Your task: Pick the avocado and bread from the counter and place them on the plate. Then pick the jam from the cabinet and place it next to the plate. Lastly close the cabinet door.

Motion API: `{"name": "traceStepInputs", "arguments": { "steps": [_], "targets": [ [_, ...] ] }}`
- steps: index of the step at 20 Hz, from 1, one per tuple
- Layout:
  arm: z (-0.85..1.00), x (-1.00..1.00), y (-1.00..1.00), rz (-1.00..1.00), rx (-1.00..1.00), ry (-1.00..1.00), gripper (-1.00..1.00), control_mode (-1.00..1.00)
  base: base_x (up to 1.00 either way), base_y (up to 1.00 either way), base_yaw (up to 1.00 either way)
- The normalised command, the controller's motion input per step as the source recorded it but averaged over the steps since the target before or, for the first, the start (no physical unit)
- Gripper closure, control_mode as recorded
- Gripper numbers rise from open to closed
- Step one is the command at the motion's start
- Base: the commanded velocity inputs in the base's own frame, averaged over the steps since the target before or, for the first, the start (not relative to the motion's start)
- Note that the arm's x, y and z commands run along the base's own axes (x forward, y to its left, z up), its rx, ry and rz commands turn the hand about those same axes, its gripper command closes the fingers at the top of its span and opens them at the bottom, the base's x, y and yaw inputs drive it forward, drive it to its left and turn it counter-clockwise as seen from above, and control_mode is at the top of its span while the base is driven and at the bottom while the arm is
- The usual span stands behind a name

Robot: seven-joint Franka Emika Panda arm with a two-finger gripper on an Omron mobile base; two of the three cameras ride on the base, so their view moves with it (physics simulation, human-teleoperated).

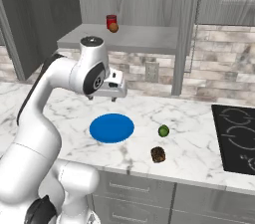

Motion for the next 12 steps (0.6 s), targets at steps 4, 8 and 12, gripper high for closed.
{"name": "traceStepInputs", "arguments": {
  "steps": [4, 8, 12],
  "targets": [
    [-0.3, -0.16, -0.49, 0.0, 0.0, 0.02, -1.0, -1.0, 0.0, 0.0, 0.0],
    [-0.33, -0.09, -0.51, -0.03, 0.0, 0.04, -1.0, -1.0, 0.0, 0.0, 0.0],
    [-0.39, -0.12, -0.52, -0.02, -0.03, 0.02, -1.0, -1.0, 0.0, 0.0, 0.0]
  ]
}}
